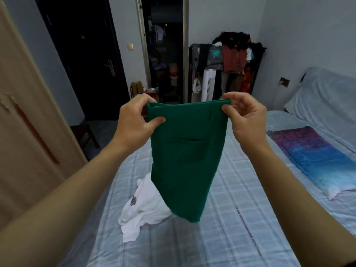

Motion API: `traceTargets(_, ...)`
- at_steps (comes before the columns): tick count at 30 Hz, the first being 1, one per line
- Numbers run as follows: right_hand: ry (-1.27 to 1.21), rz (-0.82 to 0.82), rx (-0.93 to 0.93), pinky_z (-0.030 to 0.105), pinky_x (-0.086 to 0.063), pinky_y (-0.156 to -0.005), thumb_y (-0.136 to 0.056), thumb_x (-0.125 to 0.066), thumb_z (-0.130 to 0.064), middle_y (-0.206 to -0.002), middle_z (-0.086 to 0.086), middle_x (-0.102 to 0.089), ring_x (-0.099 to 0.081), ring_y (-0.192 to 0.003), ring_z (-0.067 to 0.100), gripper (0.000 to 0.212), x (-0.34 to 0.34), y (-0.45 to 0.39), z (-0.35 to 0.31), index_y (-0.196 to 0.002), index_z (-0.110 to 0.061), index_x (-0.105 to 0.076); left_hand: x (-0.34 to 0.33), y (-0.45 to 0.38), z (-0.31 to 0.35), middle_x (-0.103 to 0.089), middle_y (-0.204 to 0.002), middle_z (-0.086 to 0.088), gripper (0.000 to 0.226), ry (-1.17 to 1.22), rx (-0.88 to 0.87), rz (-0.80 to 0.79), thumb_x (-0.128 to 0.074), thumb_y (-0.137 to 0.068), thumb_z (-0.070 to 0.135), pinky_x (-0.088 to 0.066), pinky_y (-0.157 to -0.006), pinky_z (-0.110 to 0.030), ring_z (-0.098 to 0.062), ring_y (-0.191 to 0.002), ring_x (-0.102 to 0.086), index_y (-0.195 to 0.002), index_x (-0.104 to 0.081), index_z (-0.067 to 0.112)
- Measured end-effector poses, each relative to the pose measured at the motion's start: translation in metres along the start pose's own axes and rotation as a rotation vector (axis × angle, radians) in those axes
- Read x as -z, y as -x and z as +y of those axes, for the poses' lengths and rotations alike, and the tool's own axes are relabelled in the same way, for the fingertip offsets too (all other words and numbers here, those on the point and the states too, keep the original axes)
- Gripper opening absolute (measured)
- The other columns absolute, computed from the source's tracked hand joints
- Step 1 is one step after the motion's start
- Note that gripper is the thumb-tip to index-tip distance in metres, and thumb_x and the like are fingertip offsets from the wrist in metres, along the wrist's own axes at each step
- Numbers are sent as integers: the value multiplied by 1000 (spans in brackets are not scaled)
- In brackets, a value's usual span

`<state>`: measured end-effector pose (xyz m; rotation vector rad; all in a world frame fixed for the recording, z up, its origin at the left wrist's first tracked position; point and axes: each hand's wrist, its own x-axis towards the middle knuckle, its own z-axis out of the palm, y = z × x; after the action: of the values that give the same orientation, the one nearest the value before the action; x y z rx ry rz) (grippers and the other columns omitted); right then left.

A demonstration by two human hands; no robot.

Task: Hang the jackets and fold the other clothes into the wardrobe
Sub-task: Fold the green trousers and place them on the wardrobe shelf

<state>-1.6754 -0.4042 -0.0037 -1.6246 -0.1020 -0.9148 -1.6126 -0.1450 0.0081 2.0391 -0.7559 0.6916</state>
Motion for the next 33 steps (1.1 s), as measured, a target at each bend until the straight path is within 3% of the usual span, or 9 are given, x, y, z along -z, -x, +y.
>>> traceTargets(4, -16, -46, 16, 32, -58, -83, -89, -66, 5, -95, 12, -71, -67, -82, 15, 23, 12, 10, 9, -107, -8, -69, -4, 16, 1, -61, -88, -4, 25, -4, -58, -55, -83, -77, 9, -49, -71, -28, -19, -81, -59, -89, -61, 8)
traceTargets(8, -26, -96, -68, 24, -56, -81, -88, -63, 10, -85, -10, -73, -69, -82, 8, 24, 25, 52, 23, -108, -2, -68, -12, 52, -6, -62, -86, 1, 28, 47, 12, -185, -87, -72, 7, -52, -70, -31, -19, -79, -62, -87, -63, 10)
traceTargets(15, -22, -211, -236, 24, -57, -80, -85, -64, 15, -95, 4, -74, -71, -86, 16, 28, 68, 168, 45, -103, -6, -71, -21, 175, 5, -65, -81, 3, 30, 155, 209, -367, -88, -67, 2, -53, -72, -26, -19, -76, -65, -81, -64, 15)
traceTargets(21, -12, -257, -383, 25, -57, -78, -85, -66, 13, -92, 7, -75, -72, -86, 21, 28, 89, 254, 43, -99, -10, -72, -16, 262, 25, -66, -80, 10, 30, 128, 341, -470, -87, -68, 5, -55, -74, -26, -16, -77, -65, -81, -64, 19)
traceTargets(27, 49, -220, -465, 21, -56, -78, -84, -66, 13, -94, 3, -76, -72, -89, 17, 25, 95, 342, 3, -99, -6, -73, 12, 339, 39, -67, -89, 12, 37, 174, 376, -518, -89, -63, 6, -55, -78, -28, -9, -85, -64, -89, -70, 24)
traceTargets(33, 110, -175, -594, 19, -56, -73, -84, -65, 16, -91, 3, -76, -73, -83, 14, 26, 102, 445, -31, -97, -5, -73, 32, 431, 45, -67, -94, 10, 28, 218, 369, -594, -91, -60, 8, -55, -78, -28, -5, -86, -64, -81, -75, 16)
